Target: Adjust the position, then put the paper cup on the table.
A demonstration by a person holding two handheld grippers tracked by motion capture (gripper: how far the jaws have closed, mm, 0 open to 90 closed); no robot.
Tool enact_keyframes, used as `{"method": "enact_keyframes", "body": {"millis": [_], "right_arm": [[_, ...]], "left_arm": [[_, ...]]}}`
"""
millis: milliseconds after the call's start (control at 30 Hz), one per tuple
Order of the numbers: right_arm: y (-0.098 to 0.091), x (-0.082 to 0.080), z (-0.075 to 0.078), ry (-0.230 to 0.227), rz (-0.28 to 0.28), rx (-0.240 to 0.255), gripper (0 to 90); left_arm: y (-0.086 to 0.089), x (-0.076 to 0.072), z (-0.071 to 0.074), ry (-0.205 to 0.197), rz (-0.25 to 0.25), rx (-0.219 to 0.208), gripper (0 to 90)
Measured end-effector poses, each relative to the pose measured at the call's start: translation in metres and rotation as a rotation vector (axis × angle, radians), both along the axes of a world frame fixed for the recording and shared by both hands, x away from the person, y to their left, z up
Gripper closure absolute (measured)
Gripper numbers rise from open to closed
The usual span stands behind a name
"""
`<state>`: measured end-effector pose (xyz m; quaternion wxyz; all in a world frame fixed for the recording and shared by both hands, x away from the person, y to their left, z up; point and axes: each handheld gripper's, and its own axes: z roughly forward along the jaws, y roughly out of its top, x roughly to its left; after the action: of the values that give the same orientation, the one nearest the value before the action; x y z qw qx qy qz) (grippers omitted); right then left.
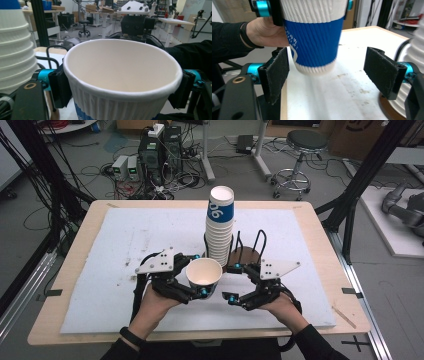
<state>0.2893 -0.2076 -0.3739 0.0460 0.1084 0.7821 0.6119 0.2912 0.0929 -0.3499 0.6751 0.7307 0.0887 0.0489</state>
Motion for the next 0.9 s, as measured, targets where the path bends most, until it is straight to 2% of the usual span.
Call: {"method": "enact_keyframes", "body": {"millis": [200,333,467,533,667,900], "right_arm": [[-0.020,0.006,0.002,-0.014,-0.061,-0.004,21.0],[-0.033,0.010,0.003,-0.017,-0.110,0.023,20.9],[-0.043,0.017,0.004,-0.005,-0.167,0.053,20.9],[-0.046,0.018,0.004,-0.008,-0.193,0.064,20.9],[-0.047,0.016,0.003,-0.016,-0.196,0.068,20.9],[-0.055,0.013,0.005,-0.037,-0.214,0.090,20.9]], "left_arm": [[0.009,0.001,-0.002,-0.011,0.024,0.006,22.1],[0.013,0.001,-0.004,-0.024,0.037,0.019,22.1],[0.016,0.002,-0.009,-0.015,0.045,0.019,22.1],[0.017,0.002,-0.010,-0.021,0.049,0.032,22.0],[0.018,0.001,-0.009,-0.024,0.055,0.030,22.1],[0.011,0.001,-0.004,-0.032,0.031,0.016,22.1]]}}
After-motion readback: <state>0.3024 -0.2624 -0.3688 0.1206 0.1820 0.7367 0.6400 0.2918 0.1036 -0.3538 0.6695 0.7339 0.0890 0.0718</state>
